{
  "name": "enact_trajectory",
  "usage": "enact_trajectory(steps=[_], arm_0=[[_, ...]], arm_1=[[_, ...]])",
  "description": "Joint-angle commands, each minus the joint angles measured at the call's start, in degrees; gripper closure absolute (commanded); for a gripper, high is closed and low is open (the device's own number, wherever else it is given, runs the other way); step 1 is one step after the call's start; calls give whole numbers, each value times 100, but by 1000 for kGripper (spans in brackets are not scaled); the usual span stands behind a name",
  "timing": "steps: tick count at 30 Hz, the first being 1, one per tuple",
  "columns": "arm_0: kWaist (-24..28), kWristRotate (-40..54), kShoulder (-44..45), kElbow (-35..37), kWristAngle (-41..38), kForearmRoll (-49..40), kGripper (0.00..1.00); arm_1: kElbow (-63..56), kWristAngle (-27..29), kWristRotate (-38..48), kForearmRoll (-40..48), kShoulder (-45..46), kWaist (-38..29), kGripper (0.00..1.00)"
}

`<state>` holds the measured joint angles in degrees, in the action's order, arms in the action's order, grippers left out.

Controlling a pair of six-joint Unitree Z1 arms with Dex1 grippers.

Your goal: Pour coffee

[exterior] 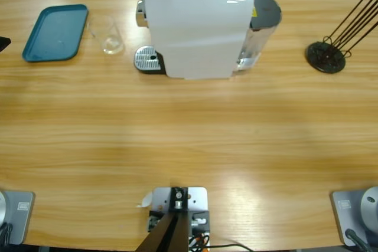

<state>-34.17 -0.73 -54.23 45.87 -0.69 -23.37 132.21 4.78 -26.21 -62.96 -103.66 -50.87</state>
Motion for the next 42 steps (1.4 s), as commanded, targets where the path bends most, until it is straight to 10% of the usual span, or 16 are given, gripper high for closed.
enact_trajectory(steps=[1, 6, 15, 42], arm_0=[[-11, -24, -137, -228, -107, 25, 4], [-11, -24, -126, -228, -107, 27, 4], [-16, -26, -112, -240, -107, 17, 4], [-19, -33, -281, -237, -186, 25, 13]], arm_1=[[-1880, 653, 1394, 1187, 1268, 211, 1000], [-3356, -93, 2104, 2414, 1655, 576, 1000], [-5485, 2787, 2206, 4615, 1361, 156, 1000], [-3975, 2774, 1844, 4511, -773, -1092, 1000]])
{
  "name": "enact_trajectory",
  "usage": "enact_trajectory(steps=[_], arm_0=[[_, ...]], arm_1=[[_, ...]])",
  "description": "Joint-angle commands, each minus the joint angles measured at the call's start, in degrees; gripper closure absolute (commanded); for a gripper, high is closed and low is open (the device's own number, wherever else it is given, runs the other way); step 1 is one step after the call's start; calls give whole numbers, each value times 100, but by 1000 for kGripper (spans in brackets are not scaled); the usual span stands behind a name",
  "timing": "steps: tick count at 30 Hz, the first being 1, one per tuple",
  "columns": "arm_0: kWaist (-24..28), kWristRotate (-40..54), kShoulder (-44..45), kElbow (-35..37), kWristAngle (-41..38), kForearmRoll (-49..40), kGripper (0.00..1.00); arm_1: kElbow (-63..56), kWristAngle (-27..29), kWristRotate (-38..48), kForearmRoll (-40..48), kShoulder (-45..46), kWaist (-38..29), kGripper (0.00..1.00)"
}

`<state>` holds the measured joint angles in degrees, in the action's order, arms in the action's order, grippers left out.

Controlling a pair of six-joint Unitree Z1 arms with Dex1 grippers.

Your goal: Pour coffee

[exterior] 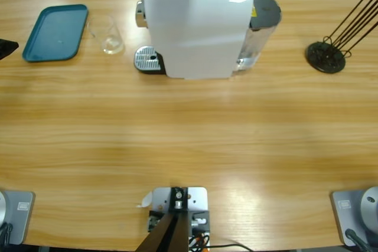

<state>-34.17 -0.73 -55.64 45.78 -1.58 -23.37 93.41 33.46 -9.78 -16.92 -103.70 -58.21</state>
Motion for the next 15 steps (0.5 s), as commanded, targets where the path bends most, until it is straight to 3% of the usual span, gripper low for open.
enact_trajectory(steps=[1, 15], arm_0=[[-19, -33, -140, -227, -96, 25, 13], [-19, -29, -128, -224, -96, -10, 13]], arm_1=[[-123, -123, 215, -92, -809, -358, 1000], [-624, -504, 786, -41, -1300, -279, 1000]])
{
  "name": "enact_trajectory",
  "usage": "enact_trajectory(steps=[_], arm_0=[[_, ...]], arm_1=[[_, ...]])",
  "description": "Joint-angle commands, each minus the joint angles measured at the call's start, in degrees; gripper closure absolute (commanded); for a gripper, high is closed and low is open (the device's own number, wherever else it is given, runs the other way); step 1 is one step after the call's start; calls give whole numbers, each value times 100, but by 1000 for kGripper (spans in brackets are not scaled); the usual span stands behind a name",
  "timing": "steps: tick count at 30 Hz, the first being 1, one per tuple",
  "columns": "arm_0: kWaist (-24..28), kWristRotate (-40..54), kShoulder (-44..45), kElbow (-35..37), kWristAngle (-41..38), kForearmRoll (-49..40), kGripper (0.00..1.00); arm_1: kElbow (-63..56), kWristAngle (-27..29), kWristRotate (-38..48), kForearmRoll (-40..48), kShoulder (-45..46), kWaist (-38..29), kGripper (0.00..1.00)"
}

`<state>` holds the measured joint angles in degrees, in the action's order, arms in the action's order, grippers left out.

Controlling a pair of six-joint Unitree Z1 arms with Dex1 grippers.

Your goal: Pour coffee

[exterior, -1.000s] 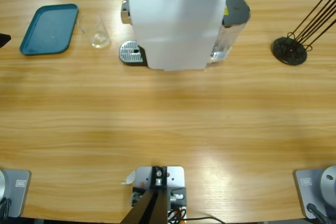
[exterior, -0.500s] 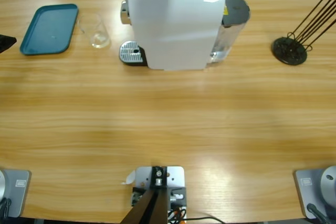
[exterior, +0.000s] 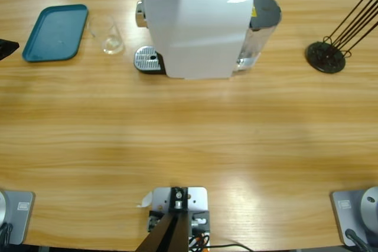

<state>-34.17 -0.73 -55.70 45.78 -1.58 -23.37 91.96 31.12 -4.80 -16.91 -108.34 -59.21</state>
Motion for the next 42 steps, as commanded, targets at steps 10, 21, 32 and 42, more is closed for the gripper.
enact_trajectory(steps=[10, 21, 32, 42], arm_0=[[-19, -33, -27, -218, -96, -76, 13], [-28, -33, -77, -201, -105, -122, 13], [-28, -33, -9, -166, -114, -203, 18], [-37, -33, 60, -137, -105, -264, 18]], arm_1=[[-915, -462, 602, 251, -1063, -179, 1000], [-1678, -555, 788, 1042, -1175, -179, 1000], [-2021, -616, 934, 1448, -1337, -179, 1000], [-2330, -576, 1043, 1770, -1319, -179, 1000]])
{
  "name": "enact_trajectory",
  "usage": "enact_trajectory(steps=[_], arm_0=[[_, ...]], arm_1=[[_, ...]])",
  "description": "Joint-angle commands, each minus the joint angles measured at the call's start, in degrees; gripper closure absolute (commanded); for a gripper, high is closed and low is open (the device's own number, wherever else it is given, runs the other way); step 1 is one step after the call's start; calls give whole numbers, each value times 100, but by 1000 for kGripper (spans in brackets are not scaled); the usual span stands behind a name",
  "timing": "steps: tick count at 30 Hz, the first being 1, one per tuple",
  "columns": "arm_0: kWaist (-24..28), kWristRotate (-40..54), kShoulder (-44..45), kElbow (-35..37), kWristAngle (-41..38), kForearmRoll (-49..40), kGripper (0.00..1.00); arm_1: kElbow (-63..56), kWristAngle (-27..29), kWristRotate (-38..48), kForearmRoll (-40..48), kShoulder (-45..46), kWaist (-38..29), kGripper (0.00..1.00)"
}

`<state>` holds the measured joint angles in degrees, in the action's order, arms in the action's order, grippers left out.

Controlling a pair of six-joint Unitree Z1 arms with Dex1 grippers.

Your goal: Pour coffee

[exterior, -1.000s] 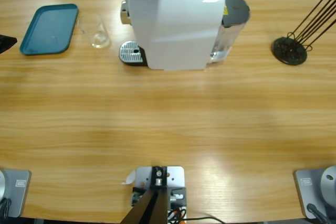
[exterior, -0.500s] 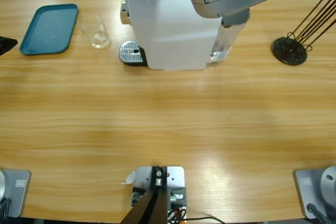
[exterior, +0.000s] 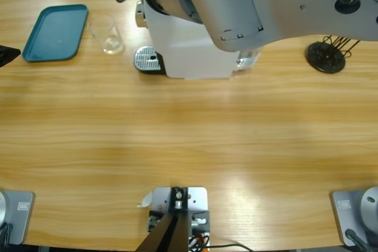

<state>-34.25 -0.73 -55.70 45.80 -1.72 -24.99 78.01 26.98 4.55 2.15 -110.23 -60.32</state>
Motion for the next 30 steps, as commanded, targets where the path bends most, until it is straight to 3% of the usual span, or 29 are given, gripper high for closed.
enact_trajectory(steps=[1, 6, 11, 12, 13, 14, 15, 16, 17, 19, 25, 30], arm_0=[[-29, -33, 95, -141, -81, -102, 18], [111, -41, 86, -164, -95, -28, 4], [277, 31, -42, -767, -81, 1081, 4], [326, -15, -79, -943, -42, 1381, 4], [347, -34, -120, -1099, -39, 1687, 4], [349, -31, -192, -1222, -39, 1958, 4], [349, -26, -329, -1349, -41, 2243, 4], [349, -31, -473, -1435, -41, 2425, 4], [349, -43, -684, -1537, -39, 2629, 4], [363, -138, -995, -1621, -32, 2809, 4], [391, -156, -2183, -1665, 21, 3630, 4], [468, -156, -3196, -1635, 93, 4902, 4]], arm_1=[[-937, -132, 107, -143, -1021, -68, 1000], [-928, -387, 72, -232, 215, 96, 1000], [-912, -1125, -246, -788, 1753, 398, 1000], [-879, -1144, -332, -1094, 1965, 398, 758], [-872, -1169, -390, -1394, 2175, 398, 579], [-910, -1181, -441, -1637, 2398, 398, 555], [-946, -1220, -455, -1886, 2598, 398, 456], [-937, -1272, -445, -2291, 2792, 398, 254], [-953, -1274, -426, -2597, 2925, 398, 144], [-1183, -1274, -366, -2899, 3236, 398, 42], [-2044, -1431, -192, -3059, 3999, 398, 38], [-2438, -1543, -222, -3061, 4201, 398, 31]])
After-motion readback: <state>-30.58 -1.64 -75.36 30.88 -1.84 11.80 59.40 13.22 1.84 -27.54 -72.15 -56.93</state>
